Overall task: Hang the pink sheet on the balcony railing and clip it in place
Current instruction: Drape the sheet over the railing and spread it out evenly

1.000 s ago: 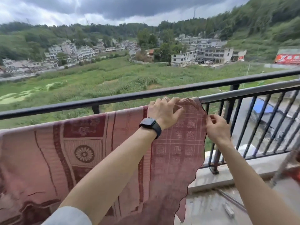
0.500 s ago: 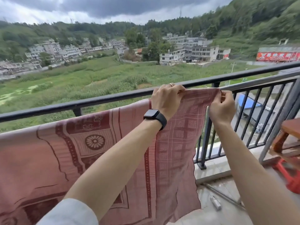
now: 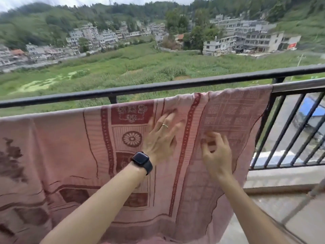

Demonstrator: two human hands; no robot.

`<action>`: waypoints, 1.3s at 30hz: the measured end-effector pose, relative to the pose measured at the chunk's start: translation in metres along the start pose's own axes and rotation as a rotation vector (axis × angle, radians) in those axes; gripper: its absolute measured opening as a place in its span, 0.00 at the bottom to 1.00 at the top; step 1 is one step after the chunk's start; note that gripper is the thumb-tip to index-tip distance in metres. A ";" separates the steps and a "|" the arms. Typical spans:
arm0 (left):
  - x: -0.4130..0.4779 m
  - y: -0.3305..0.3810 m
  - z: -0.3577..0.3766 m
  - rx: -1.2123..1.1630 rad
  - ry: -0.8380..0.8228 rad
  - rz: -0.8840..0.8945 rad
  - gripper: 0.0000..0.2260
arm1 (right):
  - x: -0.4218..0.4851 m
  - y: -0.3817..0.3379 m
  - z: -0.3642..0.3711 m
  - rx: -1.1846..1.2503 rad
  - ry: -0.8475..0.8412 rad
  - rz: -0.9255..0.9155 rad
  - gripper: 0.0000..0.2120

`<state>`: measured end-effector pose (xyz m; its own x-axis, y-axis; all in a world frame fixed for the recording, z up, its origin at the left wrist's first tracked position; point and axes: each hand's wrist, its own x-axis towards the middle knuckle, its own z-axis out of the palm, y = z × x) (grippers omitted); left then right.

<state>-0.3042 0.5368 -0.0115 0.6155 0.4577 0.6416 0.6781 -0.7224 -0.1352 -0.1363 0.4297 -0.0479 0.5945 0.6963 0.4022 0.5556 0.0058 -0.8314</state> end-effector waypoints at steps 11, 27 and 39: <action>0.016 -0.073 -0.036 0.081 0.141 -0.150 0.23 | 0.064 0.022 0.021 0.337 0.392 0.484 0.25; 0.124 0.062 -0.007 -0.052 0.031 0.001 0.21 | 0.103 0.088 -0.127 -0.227 0.371 0.384 0.10; 0.181 0.179 0.037 0.115 0.013 -0.155 0.22 | 0.135 0.182 -0.201 0.181 0.026 0.368 0.16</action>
<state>-0.0567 0.5096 0.0525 0.4956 0.5516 0.6710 0.8062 -0.5796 -0.1190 0.1621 0.3800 -0.0683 0.7503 0.6571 0.0728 0.1932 -0.1126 -0.9747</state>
